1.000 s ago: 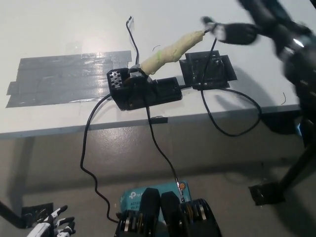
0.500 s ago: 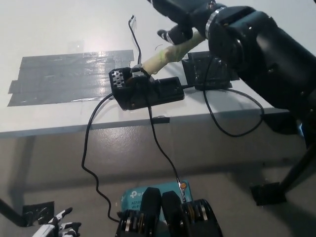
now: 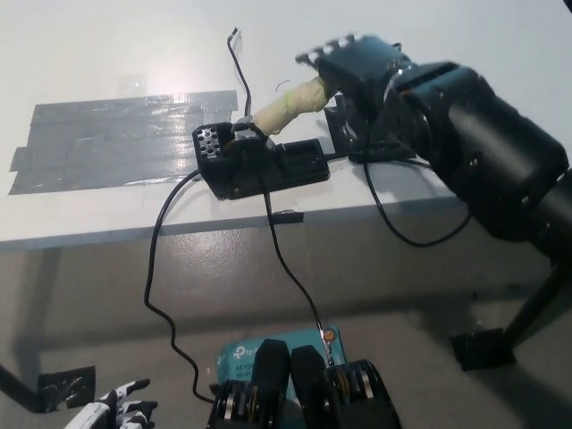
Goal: The robot uses its right hand to grab the soldering gun kept on the middle of the table and pulls it out of its base and keep it on the right side of the base
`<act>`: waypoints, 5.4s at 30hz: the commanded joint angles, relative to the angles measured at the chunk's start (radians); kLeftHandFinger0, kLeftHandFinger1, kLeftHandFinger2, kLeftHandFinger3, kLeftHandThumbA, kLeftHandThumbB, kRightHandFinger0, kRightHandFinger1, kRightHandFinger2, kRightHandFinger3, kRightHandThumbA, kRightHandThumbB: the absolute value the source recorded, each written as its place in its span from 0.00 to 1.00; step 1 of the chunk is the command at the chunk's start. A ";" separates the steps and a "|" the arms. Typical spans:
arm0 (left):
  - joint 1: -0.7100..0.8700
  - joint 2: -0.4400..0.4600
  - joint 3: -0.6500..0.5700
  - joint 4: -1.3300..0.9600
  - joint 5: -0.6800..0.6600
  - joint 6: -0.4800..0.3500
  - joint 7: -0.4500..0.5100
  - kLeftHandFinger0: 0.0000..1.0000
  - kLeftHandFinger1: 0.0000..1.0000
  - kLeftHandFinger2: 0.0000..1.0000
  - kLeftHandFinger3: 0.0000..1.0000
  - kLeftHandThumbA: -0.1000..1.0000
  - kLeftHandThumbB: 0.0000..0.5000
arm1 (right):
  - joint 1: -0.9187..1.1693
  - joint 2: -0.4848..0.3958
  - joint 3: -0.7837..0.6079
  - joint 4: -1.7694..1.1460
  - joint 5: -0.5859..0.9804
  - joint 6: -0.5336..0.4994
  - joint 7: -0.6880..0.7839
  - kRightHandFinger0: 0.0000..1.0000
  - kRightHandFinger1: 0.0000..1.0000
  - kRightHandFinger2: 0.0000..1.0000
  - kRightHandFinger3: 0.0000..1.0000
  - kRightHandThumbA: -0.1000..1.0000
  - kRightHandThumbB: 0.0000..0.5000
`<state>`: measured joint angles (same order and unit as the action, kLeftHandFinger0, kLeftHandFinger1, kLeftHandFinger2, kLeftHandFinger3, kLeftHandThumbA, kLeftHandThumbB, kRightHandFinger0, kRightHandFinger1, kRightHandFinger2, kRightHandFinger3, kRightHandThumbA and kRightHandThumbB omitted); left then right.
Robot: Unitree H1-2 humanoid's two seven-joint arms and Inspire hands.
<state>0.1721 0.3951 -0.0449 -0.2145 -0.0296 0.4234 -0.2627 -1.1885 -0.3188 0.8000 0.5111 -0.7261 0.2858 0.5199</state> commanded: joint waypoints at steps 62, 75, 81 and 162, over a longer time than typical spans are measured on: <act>-0.077 0.047 -0.116 -0.036 0.101 0.047 -0.064 0.62 0.77 0.81 0.96 0.60 0.45 | -0.010 0.005 -0.059 0.320 -0.349 -0.332 -1.026 0.00 0.00 0.18 0.19 0.00 0.18; -0.060 0.047 -0.122 -0.046 0.140 0.047 -0.082 0.65 0.79 0.84 1.00 0.61 0.43 | 0.019 -0.111 -0.165 0.327 -0.351 -0.296 -1.031 0.00 0.00 0.00 0.30 0.16 0.36; -0.065 0.057 -0.125 -0.044 0.156 0.047 -0.091 0.64 0.77 0.83 1.00 0.64 0.45 | 0.041 -0.160 -0.218 0.340 -0.315 -0.304 -1.025 0.00 0.00 0.00 0.05 0.00 0.27; -0.026 0.026 -0.088 -0.031 0.209 0.047 -0.157 0.64 0.74 0.84 0.99 0.65 0.54 | 0.579 -0.338 -0.811 -0.796 0.181 0.184 0.350 1.00 1.00 1.00 1.00 0.64 1.00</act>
<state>0.1299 0.4165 -0.1459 -0.2355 0.1752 0.4571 -0.4134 -0.7282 -0.6227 0.2067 -0.0519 -0.7547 0.4517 0.8076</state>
